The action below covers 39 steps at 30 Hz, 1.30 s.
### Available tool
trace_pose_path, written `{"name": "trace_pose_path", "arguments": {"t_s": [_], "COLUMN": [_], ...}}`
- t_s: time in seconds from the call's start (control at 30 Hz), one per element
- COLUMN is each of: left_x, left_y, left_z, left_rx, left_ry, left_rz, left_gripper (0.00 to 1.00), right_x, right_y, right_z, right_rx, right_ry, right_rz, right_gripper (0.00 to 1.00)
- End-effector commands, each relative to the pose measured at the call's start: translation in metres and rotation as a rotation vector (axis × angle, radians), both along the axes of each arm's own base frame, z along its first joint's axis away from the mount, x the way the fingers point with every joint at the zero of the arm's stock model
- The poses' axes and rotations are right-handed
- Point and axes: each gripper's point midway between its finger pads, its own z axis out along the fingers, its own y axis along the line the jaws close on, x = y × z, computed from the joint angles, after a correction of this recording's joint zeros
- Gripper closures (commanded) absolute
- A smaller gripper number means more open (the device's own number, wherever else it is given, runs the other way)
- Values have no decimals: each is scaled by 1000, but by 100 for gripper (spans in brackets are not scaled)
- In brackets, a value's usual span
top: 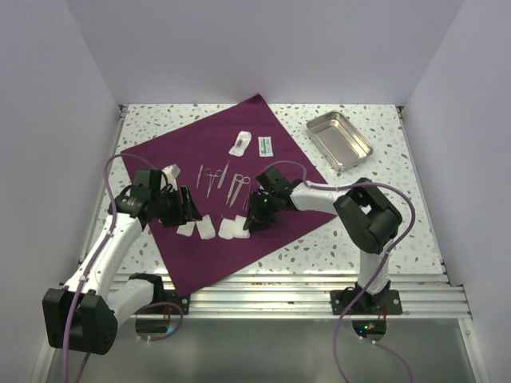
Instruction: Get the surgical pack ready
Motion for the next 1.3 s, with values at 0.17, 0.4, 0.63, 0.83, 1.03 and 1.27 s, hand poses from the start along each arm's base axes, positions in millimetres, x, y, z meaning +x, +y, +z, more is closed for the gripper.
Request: {"name": "trace_pose_path", "arguments": {"t_s": [0.17,0.4,0.63,0.83,1.03,1.27], "left_x": [1,2,0,-3,-4,-5], "left_y": [0,-2,-4,-4,-4,-6], "left_z": [4,2,3,4,3,3], "left_rx": [-5,-14,-29,-25,-25,-20], "left_ry": [-39,-40,-33,-30,-28,-28], "left_rz": [-18,-20,-25,-27,-34,-48], "left_gripper": [38,39,39,38,38,38], "right_x": [2,-8,-3,10,12,16], "right_y": [-4,6,40,63,63,66], "right_z": [12,73,74,60,42,36], "right_rx": [-40,91,186,237,219,221], "right_ry": [-29,-61,-40,-18,-8,-12], "right_rz": [-4,16,-23,-73,-100,-105], "right_gripper": [100,100,100,100,100,100]}}
